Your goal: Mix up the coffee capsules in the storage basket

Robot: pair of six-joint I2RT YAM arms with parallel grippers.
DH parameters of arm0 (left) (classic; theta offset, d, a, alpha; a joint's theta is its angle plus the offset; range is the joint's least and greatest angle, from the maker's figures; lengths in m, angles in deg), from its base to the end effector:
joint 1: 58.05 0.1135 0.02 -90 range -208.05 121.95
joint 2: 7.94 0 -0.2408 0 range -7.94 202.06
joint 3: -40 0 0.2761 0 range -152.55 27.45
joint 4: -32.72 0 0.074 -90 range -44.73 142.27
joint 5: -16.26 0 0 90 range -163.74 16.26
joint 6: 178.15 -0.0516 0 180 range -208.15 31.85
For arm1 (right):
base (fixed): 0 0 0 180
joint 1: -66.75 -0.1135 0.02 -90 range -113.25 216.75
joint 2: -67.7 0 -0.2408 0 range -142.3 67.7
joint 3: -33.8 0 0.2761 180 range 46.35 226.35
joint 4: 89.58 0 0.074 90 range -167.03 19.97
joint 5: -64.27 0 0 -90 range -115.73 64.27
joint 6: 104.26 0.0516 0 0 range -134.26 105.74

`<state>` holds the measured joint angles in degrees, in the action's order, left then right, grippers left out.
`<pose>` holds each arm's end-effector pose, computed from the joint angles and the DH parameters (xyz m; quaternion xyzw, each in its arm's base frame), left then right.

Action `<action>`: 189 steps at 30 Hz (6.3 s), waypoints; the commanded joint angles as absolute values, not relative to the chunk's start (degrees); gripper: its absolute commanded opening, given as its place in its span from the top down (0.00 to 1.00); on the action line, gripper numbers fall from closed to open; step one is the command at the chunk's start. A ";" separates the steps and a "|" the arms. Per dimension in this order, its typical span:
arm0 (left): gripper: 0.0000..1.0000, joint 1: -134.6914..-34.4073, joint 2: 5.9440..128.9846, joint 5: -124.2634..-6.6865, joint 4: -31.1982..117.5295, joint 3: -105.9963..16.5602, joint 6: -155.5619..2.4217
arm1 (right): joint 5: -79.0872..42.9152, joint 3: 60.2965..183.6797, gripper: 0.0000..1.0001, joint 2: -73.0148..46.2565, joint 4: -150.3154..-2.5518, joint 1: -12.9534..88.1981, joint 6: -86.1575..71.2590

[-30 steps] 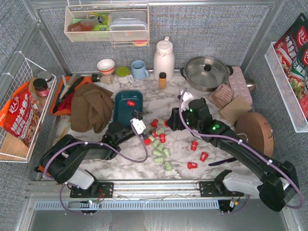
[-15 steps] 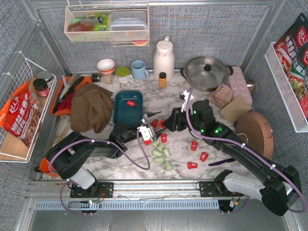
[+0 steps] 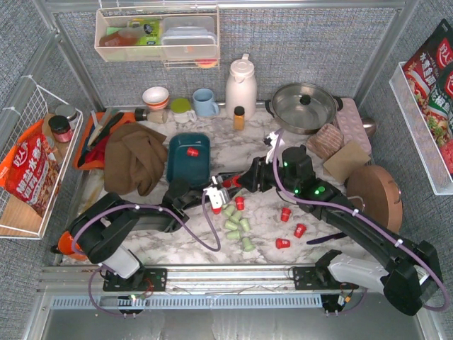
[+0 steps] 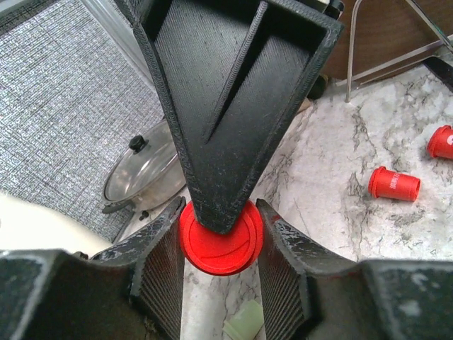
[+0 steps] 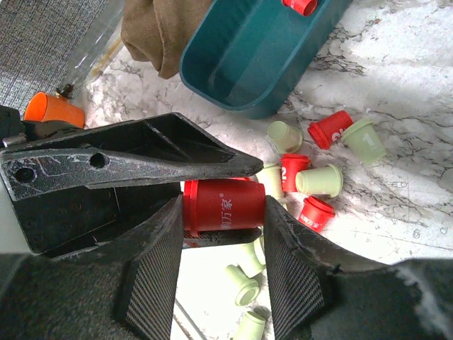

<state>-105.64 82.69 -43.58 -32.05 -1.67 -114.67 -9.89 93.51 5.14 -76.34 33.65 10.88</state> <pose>0.1954 -0.2523 0.1784 0.5165 0.3397 -0.2951 0.7285 0.2466 0.1776 0.2792 -0.1376 0.7838 0.3860 0.4666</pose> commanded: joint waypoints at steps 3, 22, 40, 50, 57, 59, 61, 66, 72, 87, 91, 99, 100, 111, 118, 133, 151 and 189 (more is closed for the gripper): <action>0.65 -105.51 82.78 -45.19 -32.86 -2.29 -114.78 | -9.25 93.90 0.46 5.49 -75.78 33.53 11.07; 0.75 -100.81 84.53 -74.65 -46.93 3.91 -101.12 | -28.88 91.91 0.36 15.06 -65.62 33.61 0.20; 0.72 -87.70 84.12 -86.79 9.57 -17.39 -65.84 | -28.95 89.07 0.36 11.94 -67.18 33.44 -3.04; 0.68 -85.88 91.43 -84.67 23.98 -26.71 -62.75 | -26.34 88.87 0.36 4.90 -67.71 33.27 -1.65; 0.64 -84.22 94.20 -85.18 24.19 -27.43 -60.89 | -23.52 89.61 0.36 -1.62 -67.71 31.75 0.90; 0.57 -83.80 94.49 -85.08 24.05 -27.42 -60.90 | -23.34 89.92 0.36 -3.01 -67.55 31.00 1.18; 0.47 -83.63 94.85 -85.04 24.15 -27.72 -60.86 | -23.63 90.01 0.36 -3.94 -67.37 30.07 1.52; 0.29 -83.46 94.54 -83.71 24.80 -28.10 -61.84 | -26.68 89.20 0.37 -5.29 -66.83 27.25 2.30; 0.11 -83.51 91.75 -84.48 25.06 -27.45 -63.49 | -29.56 88.54 0.42 -6.83 -65.91 23.41 2.08; 0.05 -83.74 86.33 -77.50 25.55 -25.62 -70.36 | -35.34 84.68 0.50 -9.09 -68.24 14.61 4.06; 0.01 -83.87 85.62 -77.34 26.69 -25.36 -70.94 | -35.39 84.80 0.52 -10.59 -69.31 13.87 4.49; 0.01 -83.84 84.66 -80.17 29.39 -26.04 -70.23 | -35.05 85.87 0.55 -12.98 -69.19 13.25 5.28; 0.01 -83.81 84.57 -82.12 30.23 -26.38 -68.13 | -35.04 85.98 0.56 -13.29 -69.08 13.15 5.45; 0.01 -82.81 82.76 -82.65 34.13 -28.09 -61.94 | -34.90 87.75 0.60 -17.44 -68.26 12.65 6.48; 0.01 -83.15 83.29 -73.46 30.57 -27.21 -63.21 | -35.67 88.44 0.66 -18.59 -67.74 12.61 6.82; 0.05 -95.42 78.89 -68.53 7.56 -15.10 -84.58 | -38.79 89.86 0.70 -2.72 -63.39 16.00 3.60; 0.11 -105.43 86.23 -45.41 -46.42 3.00 -105.29 | -22.96 88.21 0.72 16.63 -70.47 31.56 8.56; 0.54 -112.28 88.15 -51.10 -40.92 -2.52 -114.67 | -18.19 88.13 0.48 13.97 -71.52 31.81 11.23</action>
<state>-112.31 87.30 -49.25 -35.20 -3.01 -116.16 -15.66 87.50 13.03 -73.67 31.83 12.28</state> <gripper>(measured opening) 0.560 0.455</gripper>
